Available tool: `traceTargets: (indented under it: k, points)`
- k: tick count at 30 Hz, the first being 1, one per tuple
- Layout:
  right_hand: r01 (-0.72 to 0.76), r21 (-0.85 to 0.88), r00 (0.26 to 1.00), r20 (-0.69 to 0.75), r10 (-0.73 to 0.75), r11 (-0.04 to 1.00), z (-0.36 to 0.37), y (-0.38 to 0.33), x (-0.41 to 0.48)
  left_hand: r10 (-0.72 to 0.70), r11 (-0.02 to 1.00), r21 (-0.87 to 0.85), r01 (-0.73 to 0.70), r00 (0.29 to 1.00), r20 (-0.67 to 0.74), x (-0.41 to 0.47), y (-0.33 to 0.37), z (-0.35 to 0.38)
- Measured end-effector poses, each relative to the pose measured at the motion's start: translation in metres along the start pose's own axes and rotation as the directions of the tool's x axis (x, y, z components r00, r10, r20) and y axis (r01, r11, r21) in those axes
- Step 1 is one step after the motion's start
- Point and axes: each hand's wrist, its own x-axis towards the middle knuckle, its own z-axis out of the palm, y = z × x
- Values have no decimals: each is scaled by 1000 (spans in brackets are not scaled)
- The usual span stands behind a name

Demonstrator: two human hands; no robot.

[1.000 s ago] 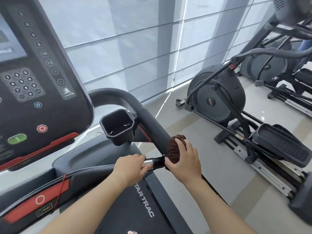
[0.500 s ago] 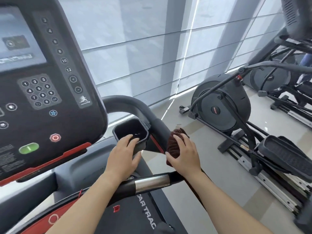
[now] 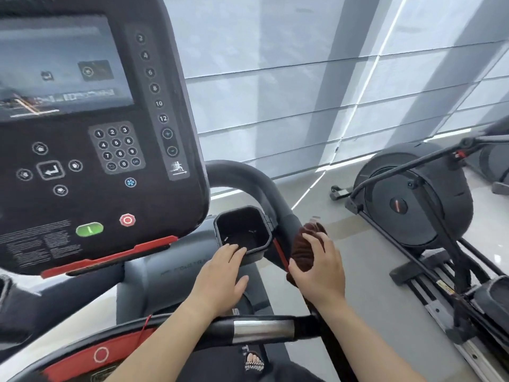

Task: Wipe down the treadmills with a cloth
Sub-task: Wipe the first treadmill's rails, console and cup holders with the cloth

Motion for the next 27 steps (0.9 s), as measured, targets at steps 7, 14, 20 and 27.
traceTargets:
  k: [7,14,20,27]
  points:
    - [277,234,961,-44,-274,932,-2,-31,54,-154,984,-111,140,979,-132,2,-7,-3]
    - [485,21,812,361,-459,874,39,-28,46,-236,965,-154,212,959,-158,-1,-10,-2]
    - [450,31,842,321,-435,893,49,-51,60,-244,957,-189,218,961,-126,2,-9,-1]
    - [434,121,880,158,-449,893,56,-38,28,-260,951,-194,239,961,-90,0,-7,-1]
